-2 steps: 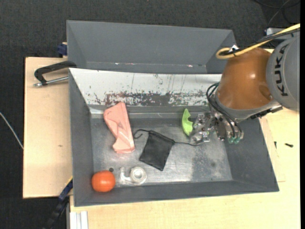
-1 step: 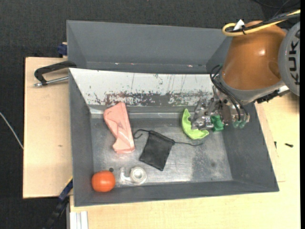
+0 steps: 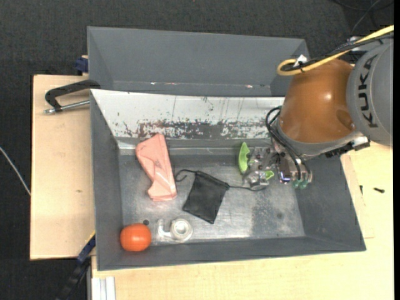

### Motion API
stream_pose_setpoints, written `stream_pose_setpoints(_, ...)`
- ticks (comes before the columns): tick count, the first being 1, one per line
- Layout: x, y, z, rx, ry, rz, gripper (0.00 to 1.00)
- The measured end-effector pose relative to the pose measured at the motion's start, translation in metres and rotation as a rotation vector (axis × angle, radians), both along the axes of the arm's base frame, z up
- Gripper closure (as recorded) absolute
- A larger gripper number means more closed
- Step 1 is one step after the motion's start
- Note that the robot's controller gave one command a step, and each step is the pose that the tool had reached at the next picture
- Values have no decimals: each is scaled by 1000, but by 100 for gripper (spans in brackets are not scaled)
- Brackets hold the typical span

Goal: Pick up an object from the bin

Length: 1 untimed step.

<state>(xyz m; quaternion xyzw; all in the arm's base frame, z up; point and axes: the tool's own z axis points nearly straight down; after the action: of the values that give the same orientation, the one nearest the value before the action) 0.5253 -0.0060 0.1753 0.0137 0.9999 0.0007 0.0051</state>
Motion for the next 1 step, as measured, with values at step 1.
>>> stream_pose_setpoints(1, 3, 4, -27, 0, 17, 3, 100)
